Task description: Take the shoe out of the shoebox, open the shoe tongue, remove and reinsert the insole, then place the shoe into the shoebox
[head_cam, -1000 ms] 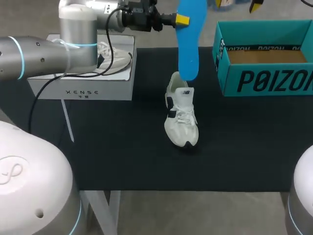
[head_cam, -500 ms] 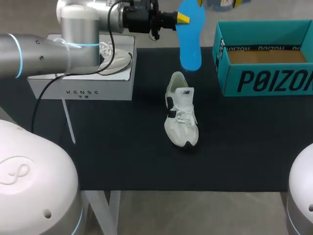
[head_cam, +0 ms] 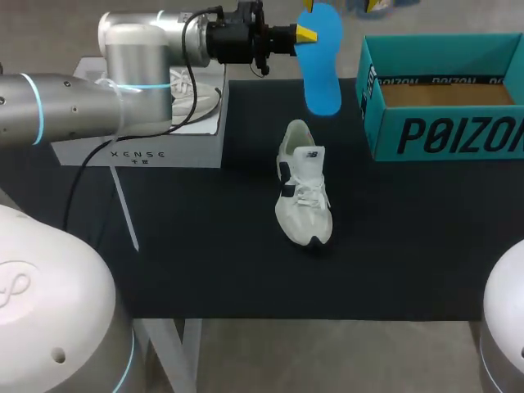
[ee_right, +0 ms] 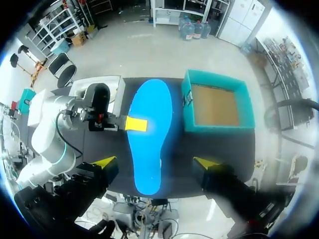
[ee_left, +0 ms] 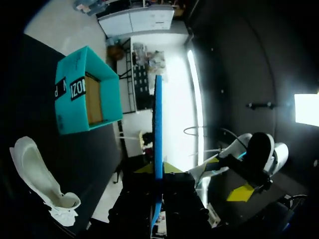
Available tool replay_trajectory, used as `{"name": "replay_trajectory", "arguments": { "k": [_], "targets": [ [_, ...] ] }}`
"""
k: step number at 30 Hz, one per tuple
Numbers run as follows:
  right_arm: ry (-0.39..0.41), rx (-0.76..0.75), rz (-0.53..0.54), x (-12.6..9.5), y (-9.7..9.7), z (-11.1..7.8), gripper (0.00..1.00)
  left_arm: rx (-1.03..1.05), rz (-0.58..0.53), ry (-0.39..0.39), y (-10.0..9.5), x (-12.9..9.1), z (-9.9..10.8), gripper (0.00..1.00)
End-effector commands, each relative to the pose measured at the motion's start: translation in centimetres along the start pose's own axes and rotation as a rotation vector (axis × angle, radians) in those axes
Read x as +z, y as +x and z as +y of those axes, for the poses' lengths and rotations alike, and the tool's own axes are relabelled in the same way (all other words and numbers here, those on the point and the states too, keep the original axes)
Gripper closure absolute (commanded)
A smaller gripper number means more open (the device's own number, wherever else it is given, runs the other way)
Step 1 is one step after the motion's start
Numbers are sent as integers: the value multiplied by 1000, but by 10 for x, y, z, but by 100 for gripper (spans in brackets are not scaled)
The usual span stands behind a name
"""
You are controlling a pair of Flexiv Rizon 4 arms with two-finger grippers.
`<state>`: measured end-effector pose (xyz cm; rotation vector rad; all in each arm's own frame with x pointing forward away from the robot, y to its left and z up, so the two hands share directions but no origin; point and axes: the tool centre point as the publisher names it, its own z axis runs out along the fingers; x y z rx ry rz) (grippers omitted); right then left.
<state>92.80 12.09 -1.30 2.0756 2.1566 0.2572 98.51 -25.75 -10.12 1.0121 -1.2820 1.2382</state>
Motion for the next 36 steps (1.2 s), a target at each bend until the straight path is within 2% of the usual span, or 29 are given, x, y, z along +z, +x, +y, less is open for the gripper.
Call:
{"name": "replay_trajectory", "arguments": {
  "k": [1, 11, 36],
  "targets": [
    [5, -6, -13, 0, 10, -1, 0, -21, -4, -6, -5, 3, -5, 100],
    [83, 72, 5, 8, 17, 0, 0, -30, -1, 14, -10, 3, -4, 100],
    [87, 85, -15, 11, 19, 5, 0, -35, 10, -6, -7, 3, -2, 100]
  ]
}}
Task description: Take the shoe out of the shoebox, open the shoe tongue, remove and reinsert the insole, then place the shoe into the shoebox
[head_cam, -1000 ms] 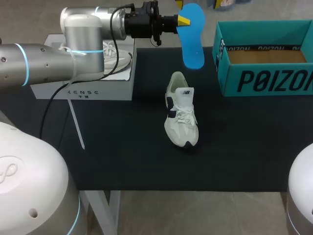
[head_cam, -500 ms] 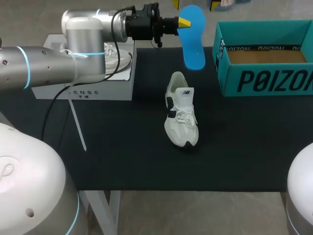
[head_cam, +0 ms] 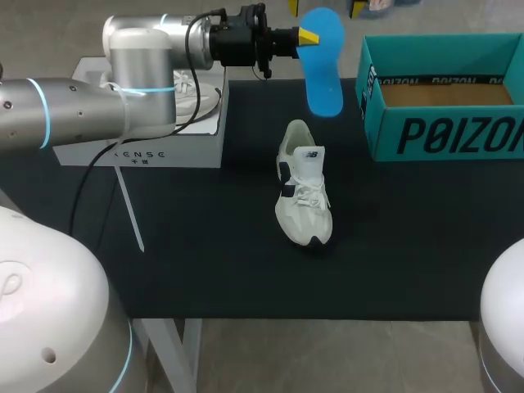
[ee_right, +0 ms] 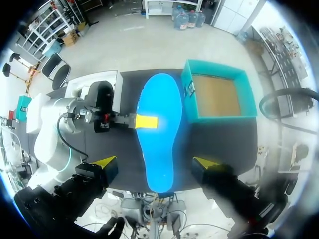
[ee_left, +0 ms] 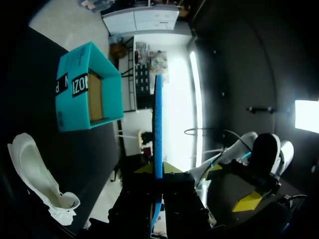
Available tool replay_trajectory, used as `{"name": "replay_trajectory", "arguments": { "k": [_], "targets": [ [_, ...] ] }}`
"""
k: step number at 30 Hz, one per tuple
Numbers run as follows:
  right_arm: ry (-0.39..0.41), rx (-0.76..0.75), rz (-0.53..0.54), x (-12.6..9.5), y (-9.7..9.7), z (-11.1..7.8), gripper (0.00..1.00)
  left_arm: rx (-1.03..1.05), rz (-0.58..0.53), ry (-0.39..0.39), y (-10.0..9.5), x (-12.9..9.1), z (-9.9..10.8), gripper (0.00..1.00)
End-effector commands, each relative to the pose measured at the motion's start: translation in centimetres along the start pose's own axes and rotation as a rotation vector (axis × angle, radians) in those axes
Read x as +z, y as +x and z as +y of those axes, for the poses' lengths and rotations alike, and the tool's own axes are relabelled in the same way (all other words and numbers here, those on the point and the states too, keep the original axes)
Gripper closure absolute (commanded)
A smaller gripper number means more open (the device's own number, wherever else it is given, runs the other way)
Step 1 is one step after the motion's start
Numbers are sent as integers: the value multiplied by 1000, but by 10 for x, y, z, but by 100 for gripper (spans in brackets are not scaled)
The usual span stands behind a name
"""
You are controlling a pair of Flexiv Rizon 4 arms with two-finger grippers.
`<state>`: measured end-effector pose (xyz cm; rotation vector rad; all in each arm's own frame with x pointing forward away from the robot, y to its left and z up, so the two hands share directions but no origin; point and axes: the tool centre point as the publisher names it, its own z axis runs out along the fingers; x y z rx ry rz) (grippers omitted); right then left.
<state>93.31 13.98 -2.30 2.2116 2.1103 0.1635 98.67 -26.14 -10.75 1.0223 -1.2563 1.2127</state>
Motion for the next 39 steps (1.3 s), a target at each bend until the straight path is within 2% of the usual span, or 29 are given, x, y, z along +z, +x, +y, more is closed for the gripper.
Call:
{"name": "replay_trajectory", "arguments": {
  "k": [1, 19, 21, 23, 25, 27, 28, 29, 39],
  "targets": [
    [2, 1, -2, 0, 0, 1, 0, -1, 3, -4, -1, 0, -1, 100],
    [-4, 0, 25, 0, 1, 2, 0, -7, 12, -6, -2, -2, 0, 100],
    [-40, -37, 61, -2, 2, 3, 0, -7, 12, -7, -2, -3, 0, 100],
    [-86, -65, 170, -6, 1, 4, 0, -7, 20, -11, -1, -4, 1, 100],
    [-110, -91, 342, -9, -4, 6, 0, -1, 51, -22, 0, -5, 2, 100],
    [-103, -144, 589, -7, -12, 11, 0, -5, 74, -33, 2, -6, 3, 100],
    [-96, -161, 640, -6, -16, 13, 0, -4, 74, -33, 3, -7, 4, 100],
    [-105, -200, 655, -5, -20, 14, 0, 1, 80, -35, 3, -8, 4, 100],
    [-105, -200, 655, -5, -20, 14, 0, -13, 68, -21, 4, -20, 7, 100]
  ]
}}
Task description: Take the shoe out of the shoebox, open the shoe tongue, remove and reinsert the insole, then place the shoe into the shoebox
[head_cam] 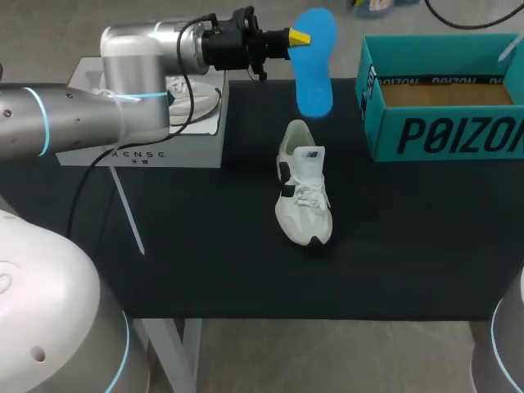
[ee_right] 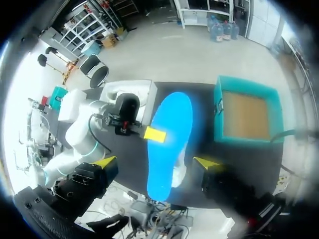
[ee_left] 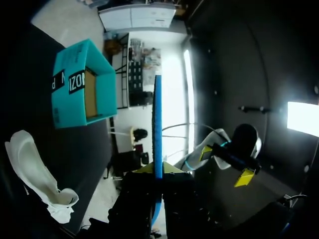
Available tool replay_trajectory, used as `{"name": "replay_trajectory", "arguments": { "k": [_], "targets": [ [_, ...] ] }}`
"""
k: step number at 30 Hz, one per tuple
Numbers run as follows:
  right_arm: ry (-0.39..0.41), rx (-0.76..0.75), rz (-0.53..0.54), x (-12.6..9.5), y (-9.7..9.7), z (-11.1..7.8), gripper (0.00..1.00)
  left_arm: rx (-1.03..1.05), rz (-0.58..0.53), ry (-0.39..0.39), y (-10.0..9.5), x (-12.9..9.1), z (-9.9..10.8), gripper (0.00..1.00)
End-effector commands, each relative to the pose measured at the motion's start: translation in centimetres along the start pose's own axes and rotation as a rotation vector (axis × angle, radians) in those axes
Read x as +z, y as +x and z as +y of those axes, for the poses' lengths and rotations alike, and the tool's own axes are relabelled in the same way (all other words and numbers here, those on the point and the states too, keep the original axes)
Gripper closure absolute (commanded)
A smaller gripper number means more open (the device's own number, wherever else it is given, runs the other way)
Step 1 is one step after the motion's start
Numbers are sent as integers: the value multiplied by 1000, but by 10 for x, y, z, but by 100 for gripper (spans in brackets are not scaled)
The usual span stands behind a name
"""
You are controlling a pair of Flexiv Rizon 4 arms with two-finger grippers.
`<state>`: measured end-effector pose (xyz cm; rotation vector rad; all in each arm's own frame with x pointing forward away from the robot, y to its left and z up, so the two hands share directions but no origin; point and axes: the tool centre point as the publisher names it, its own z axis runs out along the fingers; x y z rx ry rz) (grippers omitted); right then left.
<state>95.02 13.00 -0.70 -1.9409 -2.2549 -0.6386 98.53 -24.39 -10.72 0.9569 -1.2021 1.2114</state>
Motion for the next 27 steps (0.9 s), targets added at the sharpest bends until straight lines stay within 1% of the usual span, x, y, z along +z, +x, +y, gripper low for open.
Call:
{"name": "replay_trajectory", "arguments": {
  "k": [1, 4, 5, 6, 7, 8, 11, 13, 14, 15, 16, 19, 21, 23, 24, 27],
  "targets": [
    [-37, -24, 289, 3, -12, -7, 0, 0, -9, 4, 3, -3, 4, 100],
    [-37, -24, 289, 3, -12, -7, 0, 4, -21, 8, 4, -5, 6, 100],
    [-35, 15, 361, 4, -17, -7, 0, 4, -22, 10, 4, -6, 6, 100],
    [-36, 38, 391, 5, -20, -7, 0, 5, -26, 13, 4, -7, 6, 100],
    [-38, 82, 443, 8, -27, -7, 0, 6, -30, 18, 5, -8, 7, 100],
    [-39, 104, 469, 9, -31, -8, 0, 10, -31, 21, 6, -9, 7, 100],
    [-47, 211, 601, 18, -48, -10, 0, 28, -28, 33, 10, -13, 6, 100],
    [-57, 269, 705, 22, -60, -9, 0, 32, -13, 30, 14, -14, 6, 100],
    [-62, 301, 798, 23, -66, -9, 0, 33, -14, 30, 16, -15, 5, 100],
    [-72, 314, 855, 22, -70, -8, 0, 35, -15, 30, 17, -16, 4, 100],
    [-73, 317, 904, 21, -72, -8, 0, 37, -13, 26, 17, -16, 4, 100],
    [-76, 283, 992, 18, -73, -7, 0, 38, -13, 21, 19, -16, 2, 100],
    [-63, 257, 1095, 17, -73, -6, 0, 43, -19, 20, 21, -16, 0, 100],
    [-73, 242, 1128, 17, -73, -6, 0, 48, -14, 12, 23, -15, -1, 100],
    [-73, 224, 1176, 18, -72, -7, 0, 47, -13, 8, 25, -14, -2, 100],
    [-95, 167, 1214, 20, -70, -8, 0, 46, 1, -4, 28, -13, -4, 100]
  ]
}}
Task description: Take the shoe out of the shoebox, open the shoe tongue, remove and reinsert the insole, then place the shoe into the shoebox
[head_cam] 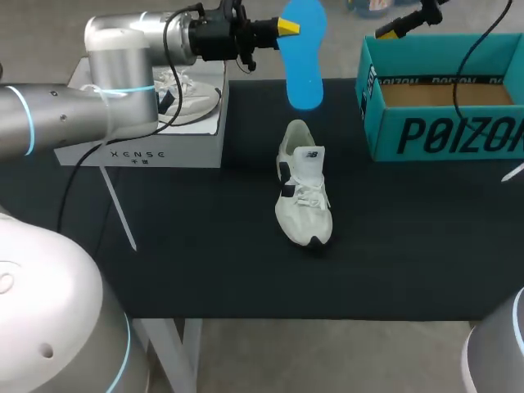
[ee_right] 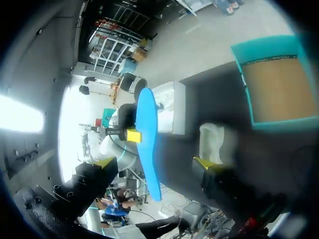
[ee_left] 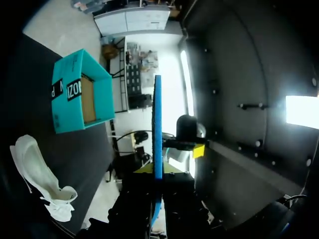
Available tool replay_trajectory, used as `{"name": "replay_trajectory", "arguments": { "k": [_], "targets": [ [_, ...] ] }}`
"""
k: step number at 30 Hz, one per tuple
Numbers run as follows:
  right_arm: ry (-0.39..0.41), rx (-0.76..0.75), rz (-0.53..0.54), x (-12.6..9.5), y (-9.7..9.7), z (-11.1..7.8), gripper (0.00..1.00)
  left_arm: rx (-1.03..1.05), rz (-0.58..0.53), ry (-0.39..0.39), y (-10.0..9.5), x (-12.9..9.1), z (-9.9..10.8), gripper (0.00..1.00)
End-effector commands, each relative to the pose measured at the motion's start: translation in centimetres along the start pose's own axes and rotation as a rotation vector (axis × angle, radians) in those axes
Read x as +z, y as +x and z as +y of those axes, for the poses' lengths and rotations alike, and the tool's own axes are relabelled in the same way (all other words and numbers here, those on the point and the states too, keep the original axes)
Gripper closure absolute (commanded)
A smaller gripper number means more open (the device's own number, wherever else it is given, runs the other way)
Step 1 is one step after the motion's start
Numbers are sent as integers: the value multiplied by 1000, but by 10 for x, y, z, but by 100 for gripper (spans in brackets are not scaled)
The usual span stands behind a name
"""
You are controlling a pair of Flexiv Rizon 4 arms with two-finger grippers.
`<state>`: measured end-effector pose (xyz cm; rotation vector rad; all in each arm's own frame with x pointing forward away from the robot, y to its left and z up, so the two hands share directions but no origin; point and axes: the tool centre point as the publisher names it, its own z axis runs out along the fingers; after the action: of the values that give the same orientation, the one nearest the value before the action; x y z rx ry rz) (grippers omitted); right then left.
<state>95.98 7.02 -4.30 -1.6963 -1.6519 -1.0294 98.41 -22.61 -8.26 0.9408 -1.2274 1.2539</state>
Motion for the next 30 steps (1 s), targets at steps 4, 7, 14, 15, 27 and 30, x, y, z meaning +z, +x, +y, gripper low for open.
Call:
{"name": "replay_trajectory", "arguments": {
  "k": [4, 7, 14, 15, 27, 30],
  "targets": [
    [14, -120, 703, 4, 0, -2, 0, -7, 14, -15, -1, -1, -8, 100],
    [9, -155, 716, 1, 2, -1, 0, -14, 12, -12, -2, -1, -9, 100],
    [4, -134, 721, 0, -7, -1, 0, -16, 1, -7, -2, -4, -11, 100],
    [6, -127, 712, 2, -9, -2, 0, -14, 0, -8, -1, -4, -11, 100],
    [-8, -121, 612, 2, -12, -1, 0, -8, -28, -20, -4, -3, -13, 100],
    [-27, -115, 588, 1, -14, 1, 0, -11, -33, -21, -5, -3, -13, 100]
  ]
}}
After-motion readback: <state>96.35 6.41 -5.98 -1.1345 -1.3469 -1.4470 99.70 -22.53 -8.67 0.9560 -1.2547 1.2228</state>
